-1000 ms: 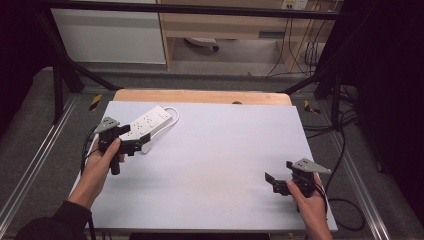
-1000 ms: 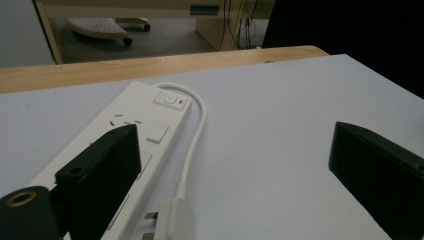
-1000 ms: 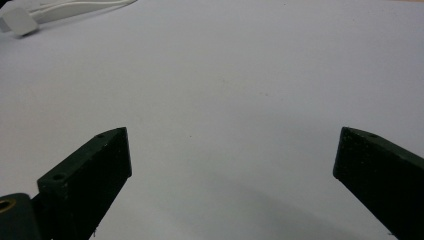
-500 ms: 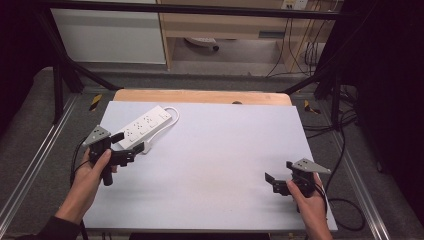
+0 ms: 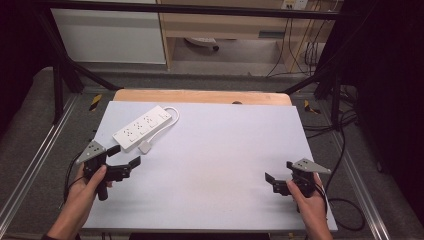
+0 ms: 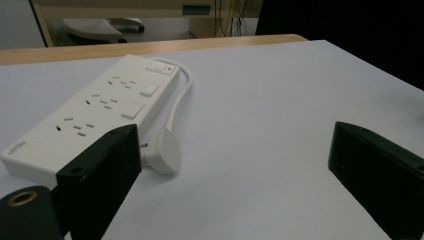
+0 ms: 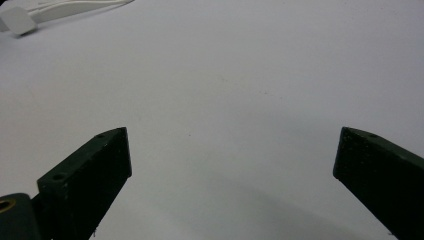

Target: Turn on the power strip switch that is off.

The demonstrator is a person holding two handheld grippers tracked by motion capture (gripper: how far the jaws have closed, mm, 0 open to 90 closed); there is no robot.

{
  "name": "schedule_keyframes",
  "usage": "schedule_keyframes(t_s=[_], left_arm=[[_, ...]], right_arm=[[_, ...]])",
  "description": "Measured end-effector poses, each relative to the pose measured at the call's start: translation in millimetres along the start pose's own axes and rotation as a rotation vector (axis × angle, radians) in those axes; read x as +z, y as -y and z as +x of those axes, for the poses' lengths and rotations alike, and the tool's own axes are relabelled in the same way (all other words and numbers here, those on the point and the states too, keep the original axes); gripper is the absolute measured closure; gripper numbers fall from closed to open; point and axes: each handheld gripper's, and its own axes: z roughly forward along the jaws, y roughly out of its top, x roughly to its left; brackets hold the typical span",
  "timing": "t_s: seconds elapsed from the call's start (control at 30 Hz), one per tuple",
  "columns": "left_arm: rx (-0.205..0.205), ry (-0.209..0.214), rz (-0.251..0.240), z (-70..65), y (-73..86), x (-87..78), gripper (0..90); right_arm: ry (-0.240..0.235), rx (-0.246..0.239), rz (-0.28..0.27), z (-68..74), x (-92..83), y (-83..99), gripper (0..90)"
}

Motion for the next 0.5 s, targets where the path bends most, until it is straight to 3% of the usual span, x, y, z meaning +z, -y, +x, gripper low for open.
schedule_keyframes(t_s=[0.4, 0.5], left_arm=[[0.037, 0.026, 0.085, -19.3, 41.9, -4.9, 7.4], [0.058, 0.010, 0.121, -21.1, 53.0, -6.9, 7.2]], right_arm=[[0.008, 0.000, 0.005, -1.5, 0.3, 0.6, 2.4], [0.016, 0.004, 0.024, -2.6, 2.7, 1.7, 2.3]])
